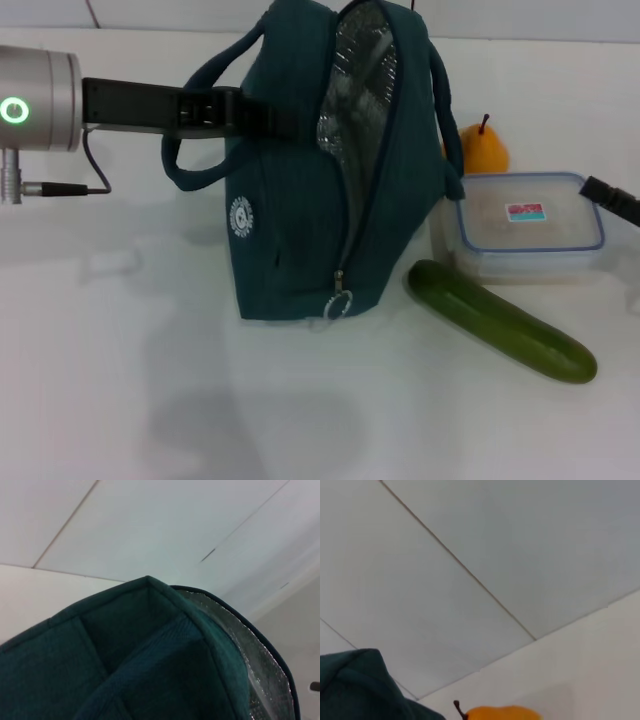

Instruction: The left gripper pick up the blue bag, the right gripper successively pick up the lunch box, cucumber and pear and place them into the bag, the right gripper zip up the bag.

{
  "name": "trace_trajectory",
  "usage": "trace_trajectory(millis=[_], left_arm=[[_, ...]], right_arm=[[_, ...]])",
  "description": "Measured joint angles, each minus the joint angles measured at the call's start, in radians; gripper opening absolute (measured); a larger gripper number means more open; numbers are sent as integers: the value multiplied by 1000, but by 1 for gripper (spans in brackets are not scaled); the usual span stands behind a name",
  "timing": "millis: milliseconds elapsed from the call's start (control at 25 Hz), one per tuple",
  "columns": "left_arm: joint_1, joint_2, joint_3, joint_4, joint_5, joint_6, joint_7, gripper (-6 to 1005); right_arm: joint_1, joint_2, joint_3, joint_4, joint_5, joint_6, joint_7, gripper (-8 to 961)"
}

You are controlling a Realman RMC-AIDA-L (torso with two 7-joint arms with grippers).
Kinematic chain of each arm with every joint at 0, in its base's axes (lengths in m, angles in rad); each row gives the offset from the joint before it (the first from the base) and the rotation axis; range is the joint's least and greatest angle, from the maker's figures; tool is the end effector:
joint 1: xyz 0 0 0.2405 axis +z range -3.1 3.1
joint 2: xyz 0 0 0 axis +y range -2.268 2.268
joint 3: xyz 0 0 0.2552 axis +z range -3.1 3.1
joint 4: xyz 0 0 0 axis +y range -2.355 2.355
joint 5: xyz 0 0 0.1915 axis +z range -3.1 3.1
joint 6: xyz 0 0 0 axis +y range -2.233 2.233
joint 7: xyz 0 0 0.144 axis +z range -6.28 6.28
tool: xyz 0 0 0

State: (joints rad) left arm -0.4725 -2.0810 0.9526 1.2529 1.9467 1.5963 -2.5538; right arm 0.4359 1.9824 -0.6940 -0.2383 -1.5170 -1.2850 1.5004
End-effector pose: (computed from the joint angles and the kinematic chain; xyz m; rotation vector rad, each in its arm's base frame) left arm -0.1809 0.3278 0.0493 -2.5312 -1.4804 -0.6474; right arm 0.3217 0.3106 0.0117 -2.0142 1.3436 1.0347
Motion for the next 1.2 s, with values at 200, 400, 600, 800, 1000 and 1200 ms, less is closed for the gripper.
trace_trajectory(millis=[200,400,600,800,1000,1200], left_arm=[[-2,0,-9,0,0,-4,15,41],[-7,-2,-28,-3,-4,-7,28,41],[-12,-2,-31,-26,-4,-8,39,41],[-12,-3,-31,-28,-5,-9,48,41],[-12,-4,-31,-47,-5,-17,58,41],[-13,-4,-31,-54,-5,-21,66,41]], right_arm=[[4,18,-5,9,-5,15,14,841],[6,19,-8,33,-6,6,45,840],[-5,7,-8,42,-8,-27,80,839],[-14,-2,-9,46,-9,-63,108,838],[-20,-10,-6,46,-9,-105,137,837],[-21,-15,1,44,-2,-139,151,771]])
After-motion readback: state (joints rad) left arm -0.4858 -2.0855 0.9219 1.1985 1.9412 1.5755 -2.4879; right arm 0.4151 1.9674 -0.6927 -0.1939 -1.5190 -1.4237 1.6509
